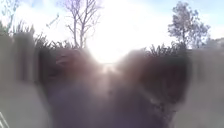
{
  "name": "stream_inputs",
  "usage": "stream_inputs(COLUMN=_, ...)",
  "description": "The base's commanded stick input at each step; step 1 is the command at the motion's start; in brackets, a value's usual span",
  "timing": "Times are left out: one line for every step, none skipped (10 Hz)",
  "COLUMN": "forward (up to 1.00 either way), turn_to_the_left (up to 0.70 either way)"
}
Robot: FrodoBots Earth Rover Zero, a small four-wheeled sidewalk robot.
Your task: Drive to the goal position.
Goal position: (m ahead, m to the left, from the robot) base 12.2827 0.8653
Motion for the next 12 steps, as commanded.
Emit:
stream_inputs(forward=0.85, turn_to_the_left=0.00)
stream_inputs(forward=0.85, turn_to_the_left=0.00)
stream_inputs(forward=0.85, turn_to_the_left=0.00)
stream_inputs(forward=0.85, turn_to_the_left=0.00)
stream_inputs(forward=0.85, turn_to_the_left=0.00)
stream_inputs(forward=0.85, turn_to_the_left=0.00)
stream_inputs(forward=0.85, turn_to_the_left=0.00)
stream_inputs(forward=0.85, turn_to_the_left=0.00)
stream_inputs(forward=0.85, turn_to_the_left=0.00)
stream_inputs(forward=0.85, turn_to_the_left=0.00)
stream_inputs(forward=0.85, turn_to_the_left=0.00)
stream_inputs(forward=0.85, turn_to_the_left=0.00)
